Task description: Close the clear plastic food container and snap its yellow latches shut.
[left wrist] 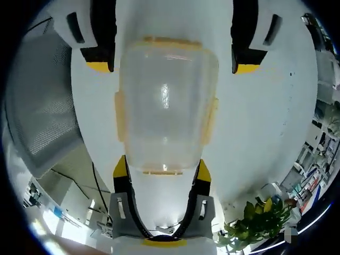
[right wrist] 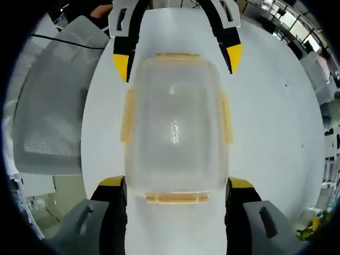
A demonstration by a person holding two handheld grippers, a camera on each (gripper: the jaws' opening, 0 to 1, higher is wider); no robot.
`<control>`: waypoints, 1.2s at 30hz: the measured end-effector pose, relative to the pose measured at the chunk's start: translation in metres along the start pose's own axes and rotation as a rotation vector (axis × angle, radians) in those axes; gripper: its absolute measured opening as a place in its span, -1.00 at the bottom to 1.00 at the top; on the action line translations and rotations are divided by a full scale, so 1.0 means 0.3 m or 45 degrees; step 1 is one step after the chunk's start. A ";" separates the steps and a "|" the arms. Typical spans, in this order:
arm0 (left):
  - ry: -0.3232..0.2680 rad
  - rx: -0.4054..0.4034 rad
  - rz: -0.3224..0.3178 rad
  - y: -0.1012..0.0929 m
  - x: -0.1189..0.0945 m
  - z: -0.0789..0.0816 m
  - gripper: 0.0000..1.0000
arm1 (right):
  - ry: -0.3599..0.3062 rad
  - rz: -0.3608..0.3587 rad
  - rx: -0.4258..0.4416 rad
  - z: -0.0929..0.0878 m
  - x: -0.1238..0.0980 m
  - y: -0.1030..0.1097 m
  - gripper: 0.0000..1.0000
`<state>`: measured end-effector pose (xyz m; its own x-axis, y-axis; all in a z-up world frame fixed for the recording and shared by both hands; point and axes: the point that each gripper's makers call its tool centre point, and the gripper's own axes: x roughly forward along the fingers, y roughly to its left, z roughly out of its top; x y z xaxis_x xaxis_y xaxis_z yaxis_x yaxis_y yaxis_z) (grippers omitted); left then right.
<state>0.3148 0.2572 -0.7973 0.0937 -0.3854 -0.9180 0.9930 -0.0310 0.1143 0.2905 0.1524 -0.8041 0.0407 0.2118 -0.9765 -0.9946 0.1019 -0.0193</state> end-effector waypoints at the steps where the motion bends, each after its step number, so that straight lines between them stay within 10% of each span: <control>1: 0.012 0.006 0.006 0.001 0.010 -0.003 0.68 | 0.004 0.003 -0.010 -0.001 0.000 -0.001 0.46; 23: 0.072 0.080 0.023 -0.027 0.034 -0.033 0.59 | -0.016 0.017 -0.029 0.021 0.011 0.008 0.45; 36: 0.093 0.054 0.033 -0.058 -0.026 -0.163 0.59 | -0.028 0.040 -0.069 0.165 0.044 0.039 0.46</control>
<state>0.3004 0.3059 -0.8108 0.1261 -0.3182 -0.9396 0.9863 -0.0617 0.1532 0.2842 0.2046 -0.8065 0.0104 0.2351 -0.9719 -0.9991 0.0424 -0.0005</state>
